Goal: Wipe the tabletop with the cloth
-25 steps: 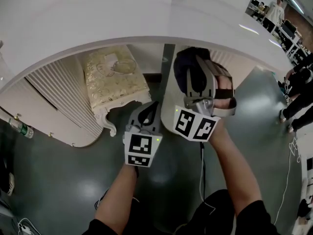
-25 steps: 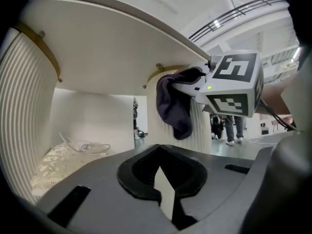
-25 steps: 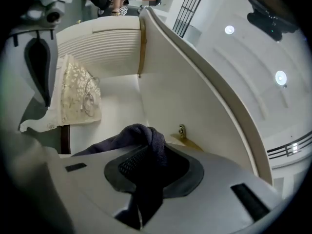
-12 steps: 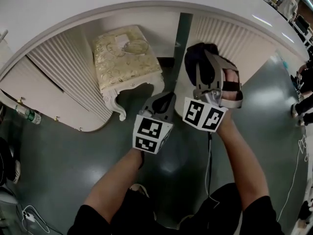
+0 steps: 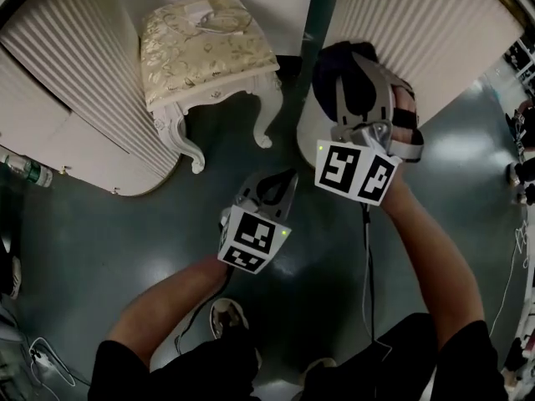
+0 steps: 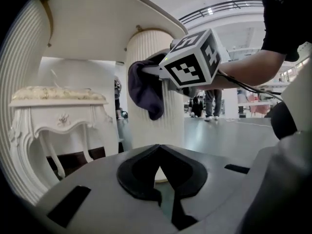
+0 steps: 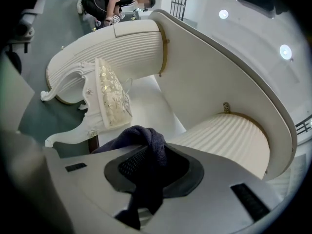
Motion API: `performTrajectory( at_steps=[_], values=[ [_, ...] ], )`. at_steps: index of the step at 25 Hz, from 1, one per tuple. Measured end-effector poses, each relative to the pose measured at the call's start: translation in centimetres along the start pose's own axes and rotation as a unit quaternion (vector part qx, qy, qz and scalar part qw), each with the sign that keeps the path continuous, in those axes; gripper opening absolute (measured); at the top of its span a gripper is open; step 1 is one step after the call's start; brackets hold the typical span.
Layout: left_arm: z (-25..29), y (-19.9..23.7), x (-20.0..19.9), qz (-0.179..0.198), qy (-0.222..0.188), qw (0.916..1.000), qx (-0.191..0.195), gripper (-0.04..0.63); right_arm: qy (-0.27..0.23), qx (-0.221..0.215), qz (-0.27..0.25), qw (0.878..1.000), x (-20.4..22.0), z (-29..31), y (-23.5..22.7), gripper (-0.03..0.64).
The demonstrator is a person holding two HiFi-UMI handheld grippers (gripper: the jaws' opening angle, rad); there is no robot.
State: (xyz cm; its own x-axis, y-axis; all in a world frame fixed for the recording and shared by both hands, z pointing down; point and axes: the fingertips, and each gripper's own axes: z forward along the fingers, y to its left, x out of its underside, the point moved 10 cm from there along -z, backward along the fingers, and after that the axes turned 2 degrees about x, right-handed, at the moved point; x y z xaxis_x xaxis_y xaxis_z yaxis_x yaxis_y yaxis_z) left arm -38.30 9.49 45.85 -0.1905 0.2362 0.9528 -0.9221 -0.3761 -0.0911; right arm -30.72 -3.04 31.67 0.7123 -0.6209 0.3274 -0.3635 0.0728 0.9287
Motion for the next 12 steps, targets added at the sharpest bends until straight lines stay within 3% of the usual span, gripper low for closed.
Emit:
performTrajectory(
  at_steps=[6,12],
  values=[
    [1.5,-1.4,4.1,-0.006,0.016,0.9998,-0.013,0.003,0.011,-0.031,0.027,0.999,2.0,-1.0,4.6,0.063],
    [1.8,-2.2,7.3,-0.066,0.028,0.9969,-0.034,0.003,0.017,-0.043,0.052,0.998,3.4,-1.5,8.7,0.063]
  ],
)
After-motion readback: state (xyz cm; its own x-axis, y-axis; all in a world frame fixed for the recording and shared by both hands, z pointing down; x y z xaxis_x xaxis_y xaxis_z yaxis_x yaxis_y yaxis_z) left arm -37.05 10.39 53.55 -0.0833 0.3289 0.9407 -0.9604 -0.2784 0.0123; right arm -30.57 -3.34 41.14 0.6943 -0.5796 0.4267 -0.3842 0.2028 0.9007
